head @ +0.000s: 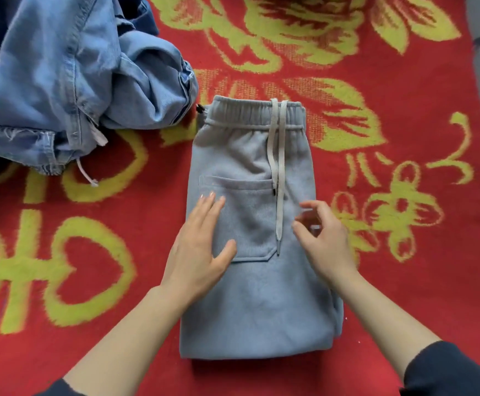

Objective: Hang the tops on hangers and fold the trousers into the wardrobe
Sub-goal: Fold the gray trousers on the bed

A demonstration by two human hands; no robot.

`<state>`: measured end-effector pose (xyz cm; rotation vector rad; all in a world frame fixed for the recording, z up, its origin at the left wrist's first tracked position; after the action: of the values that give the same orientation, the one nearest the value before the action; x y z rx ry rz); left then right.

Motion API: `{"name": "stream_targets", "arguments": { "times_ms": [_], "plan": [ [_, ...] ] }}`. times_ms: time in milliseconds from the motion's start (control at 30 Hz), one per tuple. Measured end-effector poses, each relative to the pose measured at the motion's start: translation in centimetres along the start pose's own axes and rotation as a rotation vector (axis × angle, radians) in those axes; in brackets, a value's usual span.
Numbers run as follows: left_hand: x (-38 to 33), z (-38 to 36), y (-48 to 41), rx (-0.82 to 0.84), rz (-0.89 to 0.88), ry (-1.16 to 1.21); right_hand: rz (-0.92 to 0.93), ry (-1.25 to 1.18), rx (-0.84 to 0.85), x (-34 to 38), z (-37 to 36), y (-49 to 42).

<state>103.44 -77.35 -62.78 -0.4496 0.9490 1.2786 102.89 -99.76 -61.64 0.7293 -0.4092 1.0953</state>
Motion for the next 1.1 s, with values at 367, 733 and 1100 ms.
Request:
{"name": "stream_targets", "arguments": {
  "times_ms": [367,733,1100],
  "plan": [
    [1.3,-5.8,15.0,0.402,-0.155,-0.555,0.658,0.748,0.379,-6.4,-1.2,14.1],
    [0.5,-5.0,12.0,0.482,-0.030,-0.649,0.580,0.712,0.377,-5.4,-1.4,11.7],
    [-3.8,-1.2,10.3,0.846,0.414,-0.180,-0.037,0.454,0.915,-2.2,2.5,9.1]
  ]
}}
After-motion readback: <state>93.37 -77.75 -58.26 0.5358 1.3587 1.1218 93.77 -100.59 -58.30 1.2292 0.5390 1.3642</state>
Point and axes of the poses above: each hand's wrist, its own y-axis away from the middle knuckle, its own z-axis out of the back of the hand, x = y × z, the point moved 5 cm from there along -y, towards the middle knuckle, and after that the axes turned 8 degrees about y, right-handed, at the moved point
